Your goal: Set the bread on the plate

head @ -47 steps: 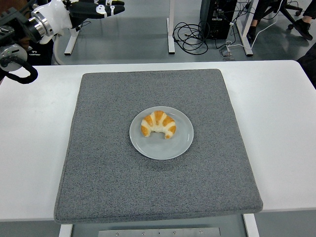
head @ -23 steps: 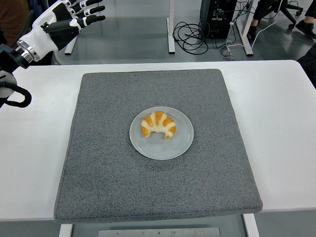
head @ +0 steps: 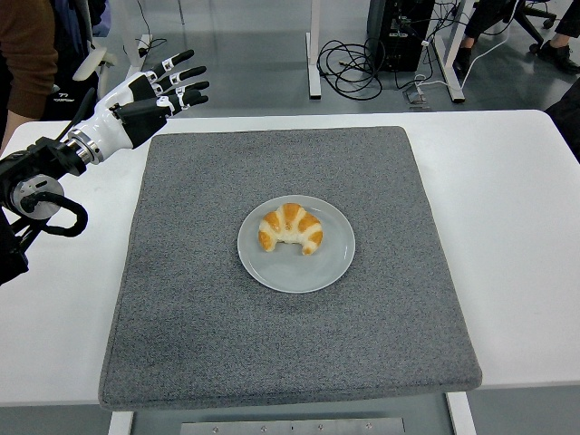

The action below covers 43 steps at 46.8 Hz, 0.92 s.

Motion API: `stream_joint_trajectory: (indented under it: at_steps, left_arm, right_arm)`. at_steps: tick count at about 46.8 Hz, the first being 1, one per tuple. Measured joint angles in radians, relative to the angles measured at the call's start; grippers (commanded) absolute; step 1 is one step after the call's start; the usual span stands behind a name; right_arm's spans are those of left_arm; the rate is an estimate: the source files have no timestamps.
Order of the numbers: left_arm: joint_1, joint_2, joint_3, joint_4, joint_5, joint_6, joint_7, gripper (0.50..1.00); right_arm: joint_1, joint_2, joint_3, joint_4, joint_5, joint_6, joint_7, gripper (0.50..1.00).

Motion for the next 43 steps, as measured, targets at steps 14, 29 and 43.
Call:
stream_joint_trajectory:
  at_steps: [14, 29, 43]
  left_arm:
    - [0.044, -0.043, 0.0, 0.0, 0.0, 0.005, -0.006, 0.966]
    - [0.1, -0.066, -0.052, -0.001, -0.001, 0.009, -0.008, 0.968]
    - [0.112, -0.076, -0.064, 0.0, 0.002, 0.009, -0.008, 0.971]
  right_arm:
    - [0.002, 0.0, 0.0, -0.001, 0.0, -0.003, -0.001, 1.0]
    - [0.003, 0.0, 0.0, -0.002, 0.0, -0.003, 0.0, 1.0]
    - [0.002, 0.0, -0.001, -0.002, 0.0, -0.004, 0.0, 1.0]
